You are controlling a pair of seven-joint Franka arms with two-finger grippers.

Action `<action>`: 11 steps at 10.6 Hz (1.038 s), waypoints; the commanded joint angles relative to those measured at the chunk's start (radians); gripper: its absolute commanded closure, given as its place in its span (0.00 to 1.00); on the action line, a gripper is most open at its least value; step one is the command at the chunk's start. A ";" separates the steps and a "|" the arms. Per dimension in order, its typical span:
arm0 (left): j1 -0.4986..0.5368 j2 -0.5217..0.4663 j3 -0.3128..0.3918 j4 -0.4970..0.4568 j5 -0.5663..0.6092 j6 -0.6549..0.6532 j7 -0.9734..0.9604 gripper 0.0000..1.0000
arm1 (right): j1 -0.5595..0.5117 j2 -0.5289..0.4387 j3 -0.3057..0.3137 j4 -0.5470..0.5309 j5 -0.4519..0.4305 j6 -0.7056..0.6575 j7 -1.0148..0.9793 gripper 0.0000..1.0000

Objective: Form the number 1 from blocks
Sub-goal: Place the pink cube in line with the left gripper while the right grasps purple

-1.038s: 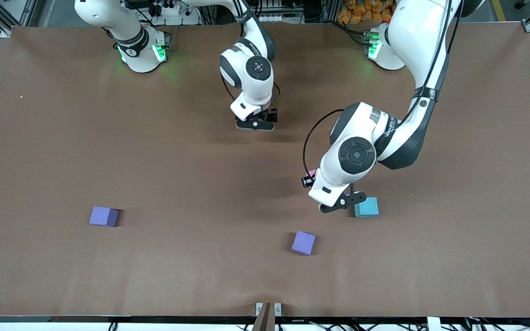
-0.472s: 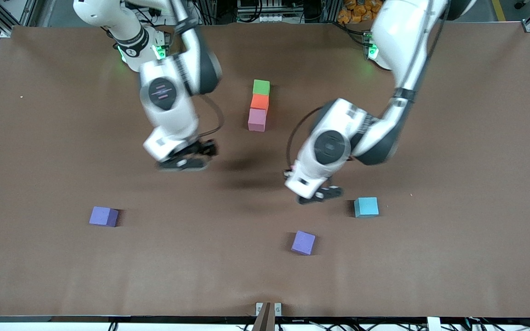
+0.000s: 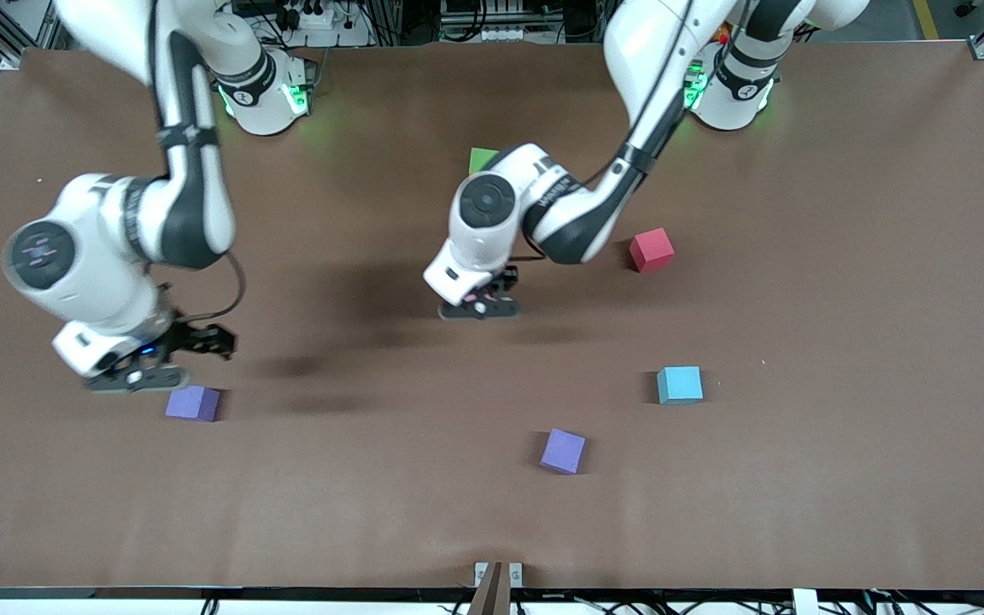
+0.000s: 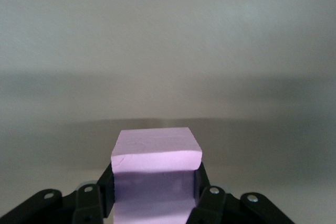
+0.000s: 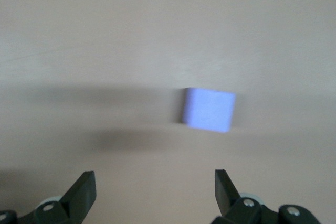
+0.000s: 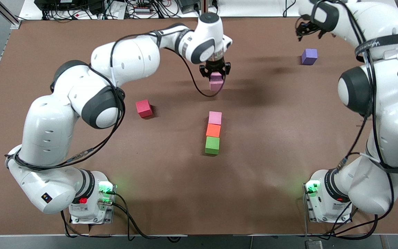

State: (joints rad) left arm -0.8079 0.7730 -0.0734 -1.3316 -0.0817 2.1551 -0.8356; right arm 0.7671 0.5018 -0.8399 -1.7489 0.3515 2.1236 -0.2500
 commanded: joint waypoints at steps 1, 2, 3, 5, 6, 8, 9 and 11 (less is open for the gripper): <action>-0.040 -0.027 0.015 -0.101 0.006 0.060 0.012 1.00 | -0.222 0.115 0.152 0.161 0.018 -0.011 -0.061 0.00; -0.045 -0.055 0.012 -0.156 0.026 0.087 0.015 1.00 | -0.294 0.147 0.198 0.213 0.020 -0.016 -0.063 0.00; -0.046 -0.075 0.003 -0.197 0.045 0.113 0.016 1.00 | -0.346 0.165 0.240 0.233 0.015 -0.011 -0.067 0.00; -0.046 -0.081 -0.020 -0.245 0.066 0.164 0.019 1.00 | -0.432 0.216 0.304 0.276 0.012 -0.001 -0.081 0.00; -0.045 -0.087 -0.034 -0.256 0.066 0.166 0.030 1.00 | -0.462 0.237 0.340 0.285 0.012 0.012 -0.081 0.00; -0.039 -0.136 -0.049 -0.349 0.066 0.222 0.073 1.00 | -0.486 0.277 0.372 0.286 0.021 0.085 -0.072 0.00; -0.039 -0.156 -0.051 -0.395 0.066 0.256 0.079 1.00 | -0.499 0.291 0.393 0.286 0.024 0.090 -0.065 0.00; -0.039 -0.158 -0.051 -0.411 0.066 0.273 0.092 1.00 | -0.531 0.294 0.438 0.286 0.050 0.090 -0.054 0.00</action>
State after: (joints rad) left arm -0.8536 0.6598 -0.1190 -1.6801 -0.0332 2.4012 -0.7642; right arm 0.2768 0.7812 -0.4423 -1.5019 0.3754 2.2208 -0.3095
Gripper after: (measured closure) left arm 0.401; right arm 0.000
